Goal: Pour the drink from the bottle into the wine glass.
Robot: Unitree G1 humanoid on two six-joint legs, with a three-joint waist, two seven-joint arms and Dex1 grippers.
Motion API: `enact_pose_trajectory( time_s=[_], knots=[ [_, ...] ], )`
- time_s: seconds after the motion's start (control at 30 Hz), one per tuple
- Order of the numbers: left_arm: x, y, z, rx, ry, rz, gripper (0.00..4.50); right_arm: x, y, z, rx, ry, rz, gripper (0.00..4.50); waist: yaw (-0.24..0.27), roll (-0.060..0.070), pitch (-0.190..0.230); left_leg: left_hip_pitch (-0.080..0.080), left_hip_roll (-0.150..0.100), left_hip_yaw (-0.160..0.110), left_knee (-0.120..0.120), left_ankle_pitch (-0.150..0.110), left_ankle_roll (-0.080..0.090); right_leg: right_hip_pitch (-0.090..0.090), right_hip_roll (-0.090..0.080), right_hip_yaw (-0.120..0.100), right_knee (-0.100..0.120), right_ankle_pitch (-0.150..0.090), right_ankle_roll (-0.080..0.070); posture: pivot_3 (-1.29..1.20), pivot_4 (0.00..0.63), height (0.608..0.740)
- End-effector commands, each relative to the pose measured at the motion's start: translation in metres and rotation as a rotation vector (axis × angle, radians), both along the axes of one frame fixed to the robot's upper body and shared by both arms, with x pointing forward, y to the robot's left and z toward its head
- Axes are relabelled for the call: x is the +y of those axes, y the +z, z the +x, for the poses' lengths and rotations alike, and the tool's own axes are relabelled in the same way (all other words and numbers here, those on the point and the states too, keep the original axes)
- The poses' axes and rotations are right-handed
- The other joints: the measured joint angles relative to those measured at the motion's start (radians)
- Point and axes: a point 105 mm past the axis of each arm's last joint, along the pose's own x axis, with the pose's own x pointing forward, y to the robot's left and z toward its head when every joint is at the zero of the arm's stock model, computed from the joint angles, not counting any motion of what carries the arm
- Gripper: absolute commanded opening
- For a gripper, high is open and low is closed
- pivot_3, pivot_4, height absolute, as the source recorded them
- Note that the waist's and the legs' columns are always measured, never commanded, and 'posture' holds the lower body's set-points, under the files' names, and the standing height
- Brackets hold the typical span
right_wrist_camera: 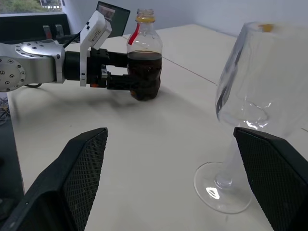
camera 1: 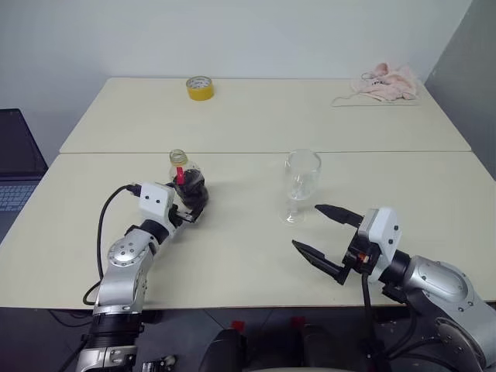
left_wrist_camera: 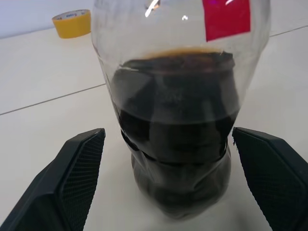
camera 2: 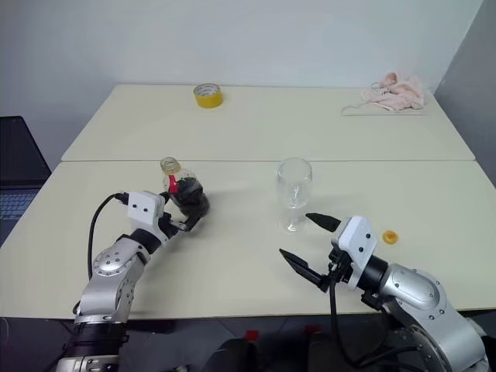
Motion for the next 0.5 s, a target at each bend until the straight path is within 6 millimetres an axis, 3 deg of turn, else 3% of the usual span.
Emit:
enact_pose_trajectory(
  time_s=[0.03, 0.47, 0.5],
  knots=[
    [-0.0041, 0.0080, 0.0031, -0.022, -0.025, 0.008, 4.50, 0.0036, 0.0130, -0.0043, -0.053, 0.012, 0.011, 4.48, 0.000, 0.000, 0.000, 0.000, 0.000, 0.000, 0.000, 0.000, 0.000, 0.000, 0.000, 0.000, 0.000, 0.000, 0.000, 0.00, 0.150, 0.740],
    [-0.0039, 0.0091, 0.0125, -0.024, -0.036, 0.008, 4.50, 0.0041, 0.0119, -0.0016, -0.053, 0.012, 0.008, 4.48, -0.001, 0.000, 0.000, 0.000, 0.000, 0.000, 0.000, 0.000, 0.000, 0.000, 0.000, 0.000, 0.000, 0.000, 0.000, 0.00, 0.150, 0.740],
    [-0.0050, 0.0088, 0.0126, -0.024, -0.040, 0.007, 4.30, 0.0044, 0.0115, -0.0014, -0.052, 0.012, 0.008, 4.50, -0.001, 0.000, 0.000, 0.000, 0.000, 0.000, 0.000, 0.000, 0.000, 0.000, 0.000, 0.000, 0.000, 0.000, 0.000, 0.00, 0.150, 0.740]
  ],
)
